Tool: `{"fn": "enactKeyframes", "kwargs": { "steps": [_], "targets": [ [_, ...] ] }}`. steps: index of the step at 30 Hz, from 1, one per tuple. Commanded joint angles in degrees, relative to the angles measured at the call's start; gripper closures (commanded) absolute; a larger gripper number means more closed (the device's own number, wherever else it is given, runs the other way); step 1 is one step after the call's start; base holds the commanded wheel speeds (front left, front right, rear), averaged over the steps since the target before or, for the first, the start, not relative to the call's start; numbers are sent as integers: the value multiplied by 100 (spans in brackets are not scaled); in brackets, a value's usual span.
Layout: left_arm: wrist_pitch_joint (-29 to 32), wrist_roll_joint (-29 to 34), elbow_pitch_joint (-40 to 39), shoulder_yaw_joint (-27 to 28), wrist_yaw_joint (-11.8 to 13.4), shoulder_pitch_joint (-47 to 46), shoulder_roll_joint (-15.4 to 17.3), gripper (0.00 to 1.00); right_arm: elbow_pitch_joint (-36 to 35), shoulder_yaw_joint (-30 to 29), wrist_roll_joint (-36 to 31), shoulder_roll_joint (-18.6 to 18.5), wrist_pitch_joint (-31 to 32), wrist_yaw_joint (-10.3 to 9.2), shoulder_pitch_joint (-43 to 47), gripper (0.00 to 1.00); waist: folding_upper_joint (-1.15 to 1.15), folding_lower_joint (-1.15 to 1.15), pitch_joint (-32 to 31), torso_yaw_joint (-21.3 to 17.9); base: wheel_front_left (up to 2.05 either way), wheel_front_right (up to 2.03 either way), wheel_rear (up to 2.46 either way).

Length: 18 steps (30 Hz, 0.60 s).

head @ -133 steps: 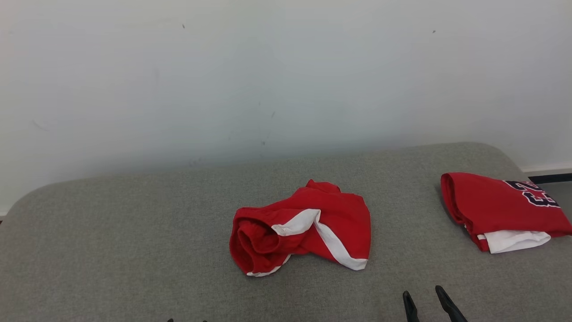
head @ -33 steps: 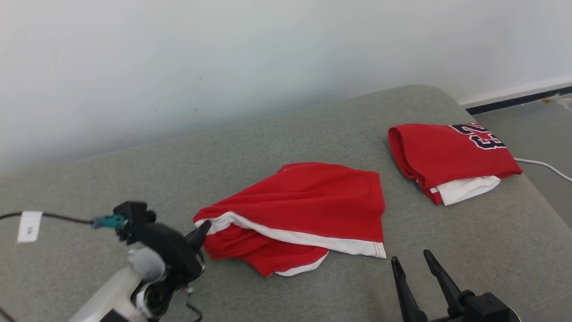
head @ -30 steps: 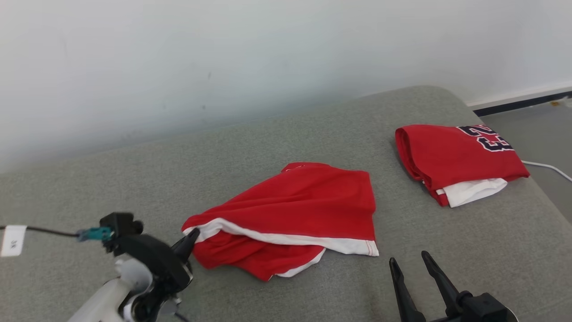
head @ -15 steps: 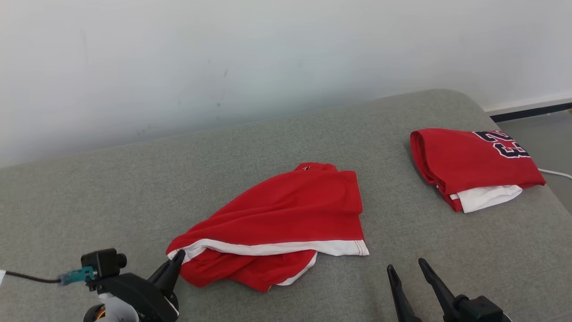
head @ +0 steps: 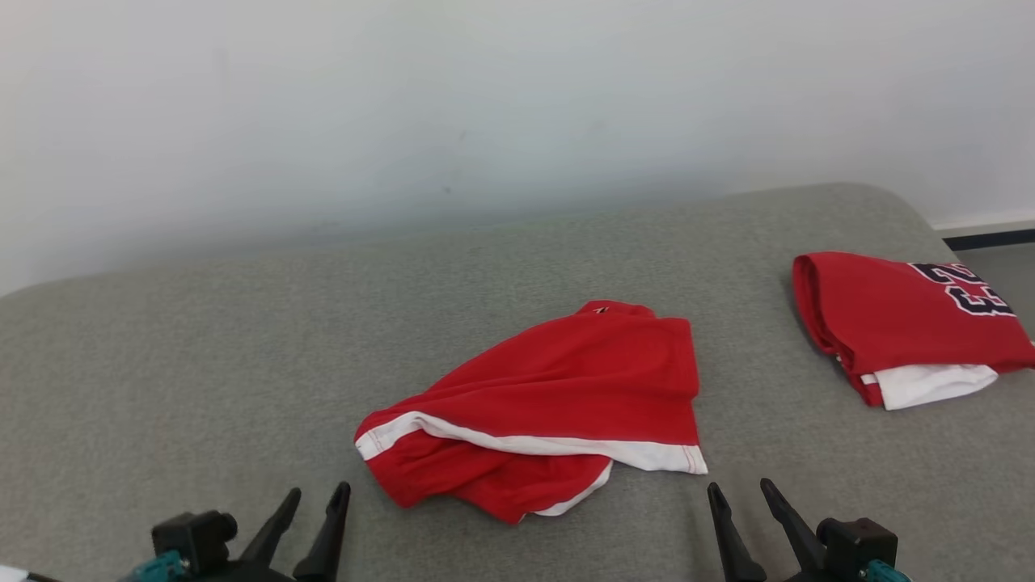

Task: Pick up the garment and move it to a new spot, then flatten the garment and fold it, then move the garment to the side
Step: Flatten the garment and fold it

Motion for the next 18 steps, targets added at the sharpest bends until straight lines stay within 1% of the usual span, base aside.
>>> {"fn": "enactKeyframes", "kwargs": {
  "steps": [1,4,5,6,12,14,16,18],
  "targets": [
    [-44,231,-140,59,85,203,-21,0,213,-16,74,-18,-3,-5,-153,0,0,0,23,252,0,0,0],
    [-47,585,-426,380,198,478,-201,0,643,-31,160,-34,-3,-5,-373,0,0,0,43,483,0,0,0],
    [-47,585,-426,380,198,478,-201,0,643,-31,160,-34,-3,-5,-373,0,0,0,43,483,0,0,0],
    [-48,707,-506,488,234,590,-250,0,812,-72,210,-44,-3,-5,-441,0,0,0,51,553,0,0,0],
    [-50,1637,-1066,1135,389,1188,-623,0,1584,-191,403,-55,-2,-5,-875,0,0,0,99,854,0,0,0],
    [-47,1897,-1218,1308,346,1412,-748,0,1757,-182,437,-78,-2,-5,-984,0,0,0,118,908,0,0,0],
    [-48,2258,-1337,1499,380,1527,-818,0,1949,-196,462,-99,-2,-6,-1071,0,0,0,140,950,0,0,0],
    [-49,2558,-1428,1658,383,1692,-955,0,2140,-231,460,-94,-3,-6,-1153,0,0,0,159,980,0,0,0]
  ]
}}
